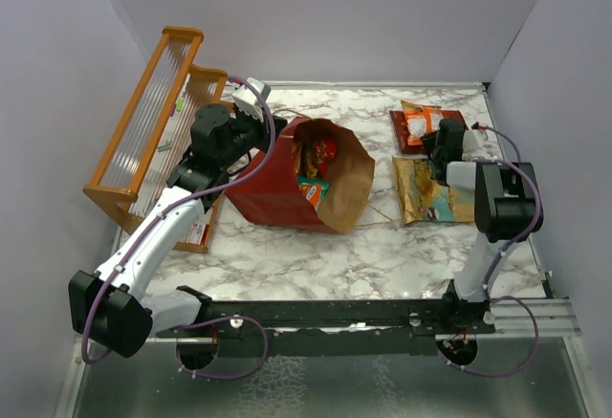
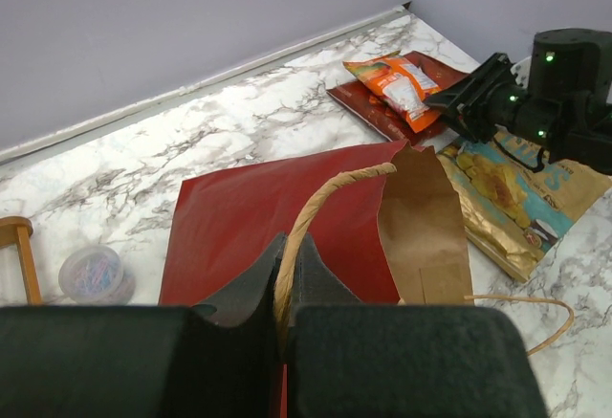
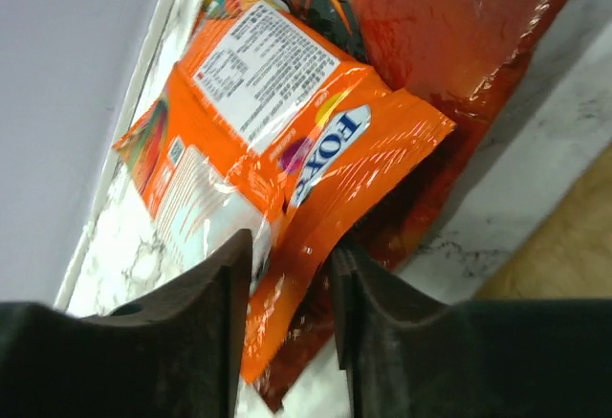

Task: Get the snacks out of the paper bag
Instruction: Place the snack at the center of the board, then take out the snack from the paper bag.

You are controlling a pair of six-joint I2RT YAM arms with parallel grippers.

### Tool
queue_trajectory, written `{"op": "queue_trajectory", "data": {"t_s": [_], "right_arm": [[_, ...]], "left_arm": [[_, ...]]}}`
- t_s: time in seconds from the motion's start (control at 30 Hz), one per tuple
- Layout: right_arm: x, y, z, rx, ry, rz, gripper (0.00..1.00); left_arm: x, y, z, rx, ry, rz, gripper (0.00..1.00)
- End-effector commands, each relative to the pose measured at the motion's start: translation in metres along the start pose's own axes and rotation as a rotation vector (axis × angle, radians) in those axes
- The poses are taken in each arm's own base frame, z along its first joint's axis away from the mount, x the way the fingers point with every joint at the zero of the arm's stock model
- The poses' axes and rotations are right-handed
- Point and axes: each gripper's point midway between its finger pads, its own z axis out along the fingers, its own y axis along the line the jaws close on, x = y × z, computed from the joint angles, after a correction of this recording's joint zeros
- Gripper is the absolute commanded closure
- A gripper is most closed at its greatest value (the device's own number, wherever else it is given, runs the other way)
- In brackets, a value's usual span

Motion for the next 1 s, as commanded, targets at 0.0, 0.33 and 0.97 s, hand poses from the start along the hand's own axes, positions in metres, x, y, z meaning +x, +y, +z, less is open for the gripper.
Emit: {"op": "queue_trajectory", "data": {"t_s": [0.0,0.33,0.97], "right_arm": [[-0.044,0.022,-0.038,-0.037,-0.069,-0.056,0.58],[-0.026,0.051,-0.127,-0.371,0.102,-0.35,0.44],[0.165,0.151,-0.314,-1.046,0.4,-0.754,0.35]], "left_arm": [[-0.008,0.002,-0.001,-0.017,-0.031,0.008,1.0],[-0.003,0.0,-0.001,0.011,-0.008,0.078,1.0],[-0.005,-0.007,-0.001,0.046,-0.033,0.072,1.0]]}}
